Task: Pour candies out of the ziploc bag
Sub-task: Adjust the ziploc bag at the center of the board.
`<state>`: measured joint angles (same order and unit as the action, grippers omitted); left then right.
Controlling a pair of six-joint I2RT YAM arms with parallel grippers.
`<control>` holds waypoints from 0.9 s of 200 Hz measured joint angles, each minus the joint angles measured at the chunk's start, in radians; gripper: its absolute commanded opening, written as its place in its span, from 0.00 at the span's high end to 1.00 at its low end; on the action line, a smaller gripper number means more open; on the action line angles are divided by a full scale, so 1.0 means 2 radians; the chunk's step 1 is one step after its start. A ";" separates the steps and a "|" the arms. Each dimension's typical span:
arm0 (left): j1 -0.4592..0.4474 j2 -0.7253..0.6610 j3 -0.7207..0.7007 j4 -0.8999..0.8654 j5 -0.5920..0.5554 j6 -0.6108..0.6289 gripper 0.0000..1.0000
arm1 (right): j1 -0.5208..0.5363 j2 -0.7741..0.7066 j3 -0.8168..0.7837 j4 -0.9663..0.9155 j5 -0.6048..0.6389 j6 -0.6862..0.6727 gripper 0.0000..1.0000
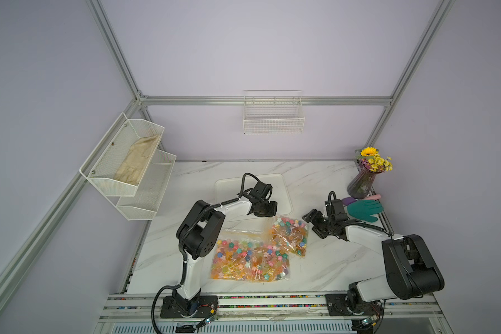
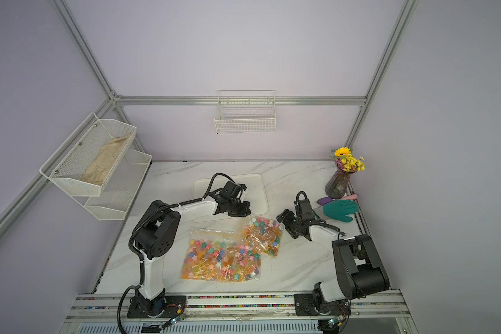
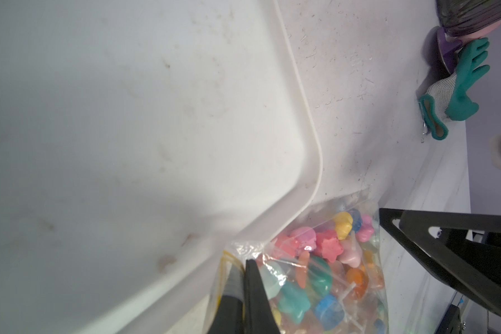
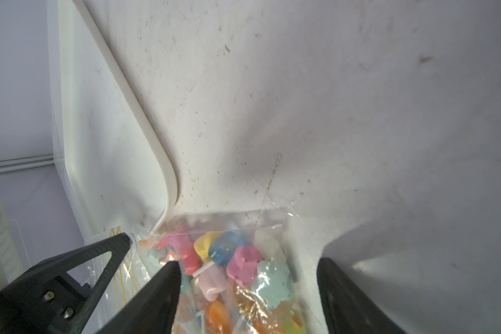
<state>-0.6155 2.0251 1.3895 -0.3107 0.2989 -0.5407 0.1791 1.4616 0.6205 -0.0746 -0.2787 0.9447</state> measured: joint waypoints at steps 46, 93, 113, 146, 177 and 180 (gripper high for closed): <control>-0.002 -0.039 -0.016 0.023 0.025 -0.001 1.00 | -0.003 0.009 0.004 0.008 -0.004 0.000 0.25; -0.014 -0.086 -0.060 0.063 0.044 -0.011 1.00 | -0.005 0.021 0.008 0.015 -0.012 -0.002 0.33; -0.016 -0.086 -0.067 0.068 0.047 -0.014 1.00 | -0.005 0.026 0.009 0.020 -0.017 -0.003 0.37; -0.017 -0.086 -0.068 0.074 0.049 -0.017 1.00 | -0.005 0.030 0.006 0.024 -0.022 -0.002 0.51; -0.017 -0.086 -0.068 0.077 0.051 -0.021 1.00 | -0.005 0.034 0.003 0.024 -0.022 -0.002 0.69; -0.017 -0.086 -0.068 0.077 0.051 -0.021 1.00 | -0.005 0.035 0.002 0.024 -0.022 -0.003 0.71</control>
<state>-0.6487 1.8530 1.2537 -0.1566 0.4011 -0.5835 0.1684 1.5311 0.6250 -0.0269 -0.3233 0.9386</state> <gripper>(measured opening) 0.048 0.341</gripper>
